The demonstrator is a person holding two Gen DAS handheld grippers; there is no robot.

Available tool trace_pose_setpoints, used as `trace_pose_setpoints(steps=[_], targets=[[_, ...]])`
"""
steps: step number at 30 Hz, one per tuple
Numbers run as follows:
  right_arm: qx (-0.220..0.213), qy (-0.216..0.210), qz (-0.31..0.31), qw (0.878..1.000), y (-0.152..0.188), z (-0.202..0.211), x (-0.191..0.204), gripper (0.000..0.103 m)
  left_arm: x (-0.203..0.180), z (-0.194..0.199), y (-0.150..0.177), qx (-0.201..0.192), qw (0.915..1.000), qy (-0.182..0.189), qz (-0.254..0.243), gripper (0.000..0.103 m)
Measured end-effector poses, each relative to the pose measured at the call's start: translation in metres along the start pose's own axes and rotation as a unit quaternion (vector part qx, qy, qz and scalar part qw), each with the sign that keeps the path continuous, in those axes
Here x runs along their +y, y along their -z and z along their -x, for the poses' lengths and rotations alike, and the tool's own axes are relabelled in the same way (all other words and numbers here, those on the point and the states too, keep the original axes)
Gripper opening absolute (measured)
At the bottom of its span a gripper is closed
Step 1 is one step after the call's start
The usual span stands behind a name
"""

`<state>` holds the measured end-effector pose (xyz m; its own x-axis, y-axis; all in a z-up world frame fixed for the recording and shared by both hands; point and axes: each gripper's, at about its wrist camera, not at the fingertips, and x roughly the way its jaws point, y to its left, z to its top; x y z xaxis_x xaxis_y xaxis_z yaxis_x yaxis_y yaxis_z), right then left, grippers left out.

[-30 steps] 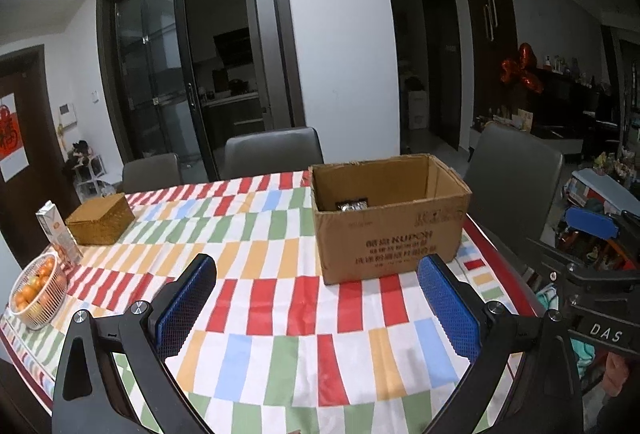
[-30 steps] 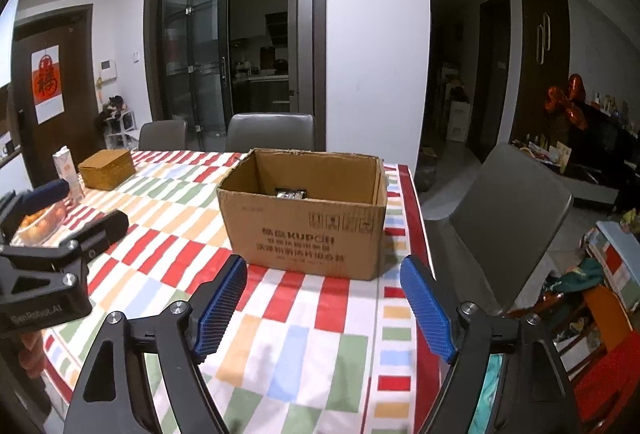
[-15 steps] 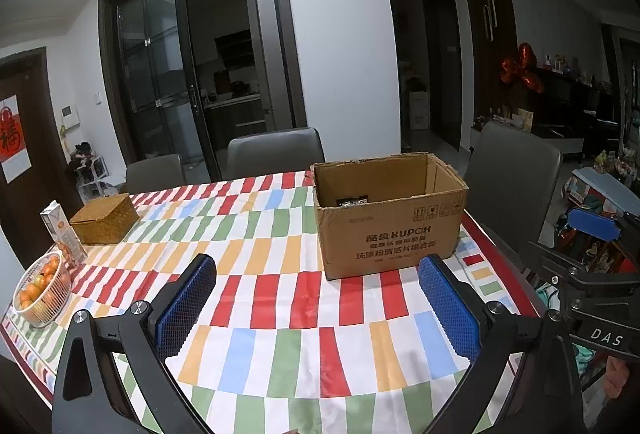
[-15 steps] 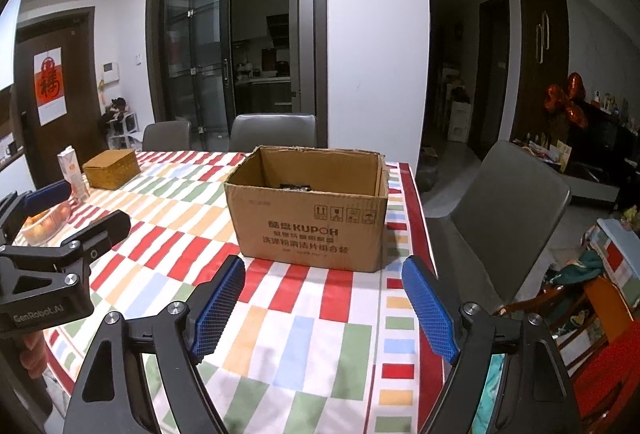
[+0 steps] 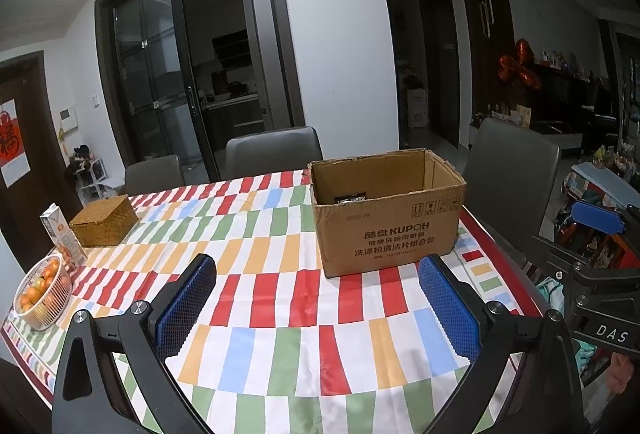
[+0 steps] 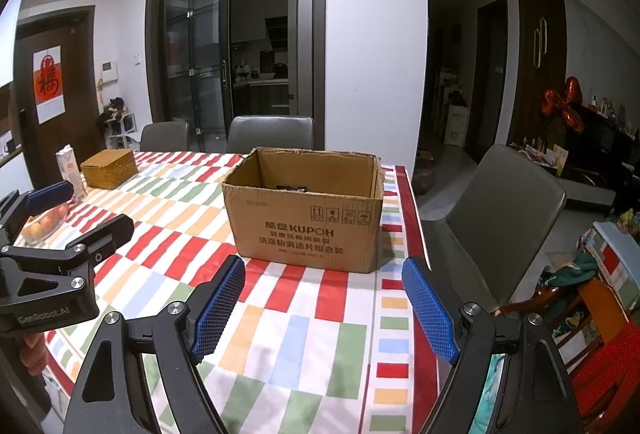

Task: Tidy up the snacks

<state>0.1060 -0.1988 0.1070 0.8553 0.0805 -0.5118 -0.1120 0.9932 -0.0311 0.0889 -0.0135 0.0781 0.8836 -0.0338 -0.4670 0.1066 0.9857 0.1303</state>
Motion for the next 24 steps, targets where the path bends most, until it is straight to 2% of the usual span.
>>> trace_pose_setpoints(steps=[13, 24], targets=[[0.003, 0.001, 0.001, 1.0, 0.0035, 0.0013, -0.0002, 0.081, -0.0002, -0.0017, 0.0038, 0.0, 0.9999, -0.013, -0.005, 0.103], [0.021, -0.002, -0.007, 1.0, 0.009, -0.0058, -0.002, 0.081, 0.001, -0.008, 0.0062, 0.01, 0.9999, -0.01, -0.007, 0.103]])
